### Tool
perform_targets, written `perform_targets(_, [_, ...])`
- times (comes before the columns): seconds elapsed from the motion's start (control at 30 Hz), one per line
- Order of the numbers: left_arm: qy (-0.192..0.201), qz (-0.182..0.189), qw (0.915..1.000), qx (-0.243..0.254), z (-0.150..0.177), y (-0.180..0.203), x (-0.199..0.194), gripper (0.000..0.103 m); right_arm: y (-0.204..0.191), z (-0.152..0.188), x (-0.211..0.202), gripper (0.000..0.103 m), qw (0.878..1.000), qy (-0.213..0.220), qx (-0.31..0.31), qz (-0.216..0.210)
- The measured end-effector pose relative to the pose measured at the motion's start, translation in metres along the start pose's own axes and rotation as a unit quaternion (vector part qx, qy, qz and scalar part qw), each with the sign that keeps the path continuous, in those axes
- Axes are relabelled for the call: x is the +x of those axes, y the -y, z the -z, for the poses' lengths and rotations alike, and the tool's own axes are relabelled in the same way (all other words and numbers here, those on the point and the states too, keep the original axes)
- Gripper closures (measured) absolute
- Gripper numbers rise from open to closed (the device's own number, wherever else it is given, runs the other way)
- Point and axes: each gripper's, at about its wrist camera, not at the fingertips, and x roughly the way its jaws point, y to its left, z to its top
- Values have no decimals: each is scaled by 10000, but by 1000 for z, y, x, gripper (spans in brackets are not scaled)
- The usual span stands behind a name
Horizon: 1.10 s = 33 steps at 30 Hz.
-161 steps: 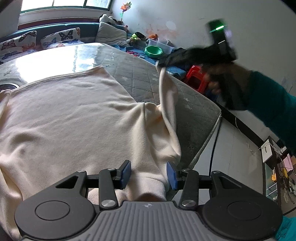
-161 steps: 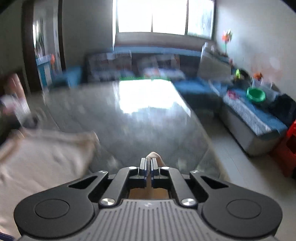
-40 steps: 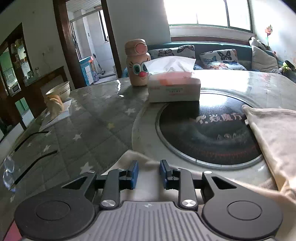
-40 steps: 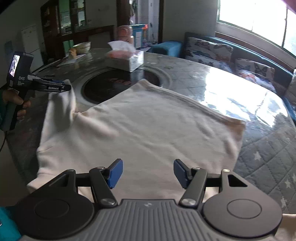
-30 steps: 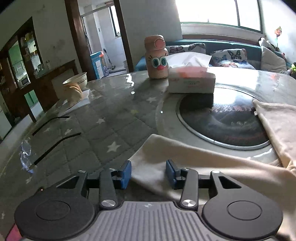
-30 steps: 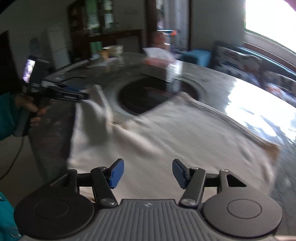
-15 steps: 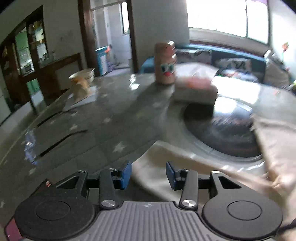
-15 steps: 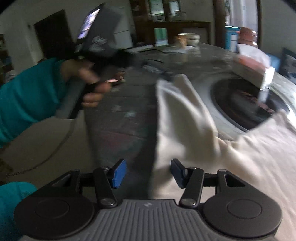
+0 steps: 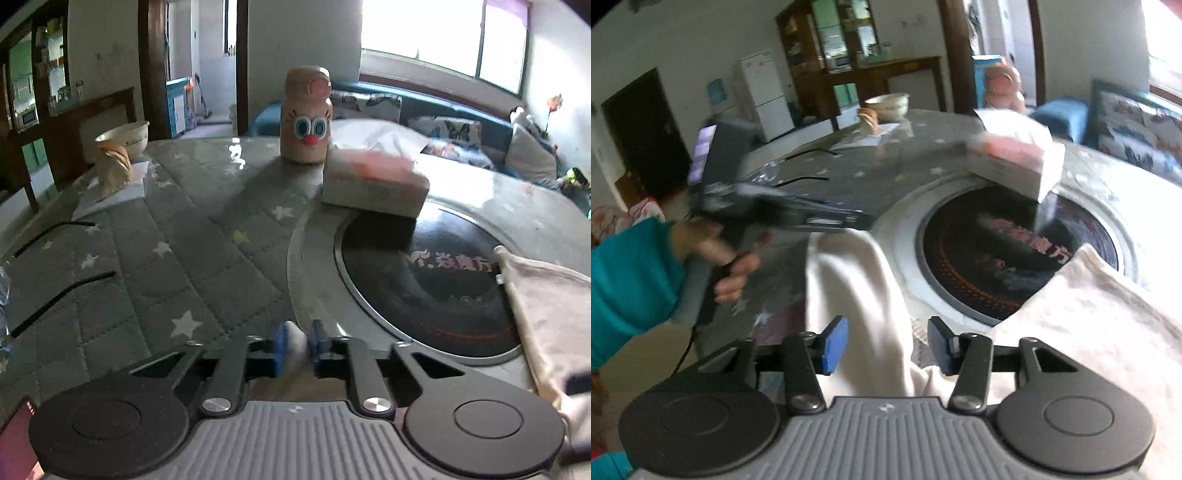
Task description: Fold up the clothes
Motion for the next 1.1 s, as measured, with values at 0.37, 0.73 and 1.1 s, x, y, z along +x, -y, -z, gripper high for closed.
perform_targets(0.37, [510, 357, 9972, -412, 25, -36, -57, 96, -6, 3, 32, 83, 9996, -148, -160, -172])
perform_targets(0.73, [470, 174, 9978, -440, 49, -48, -85, 71, -50, 18, 20, 82, 9913, -131, -1292, -232])
perform_targets(1.1, [422, 571, 9973, -180, 51, -42, -84, 87, -41, 7, 14, 82, 9928, -40, -1164, -277])
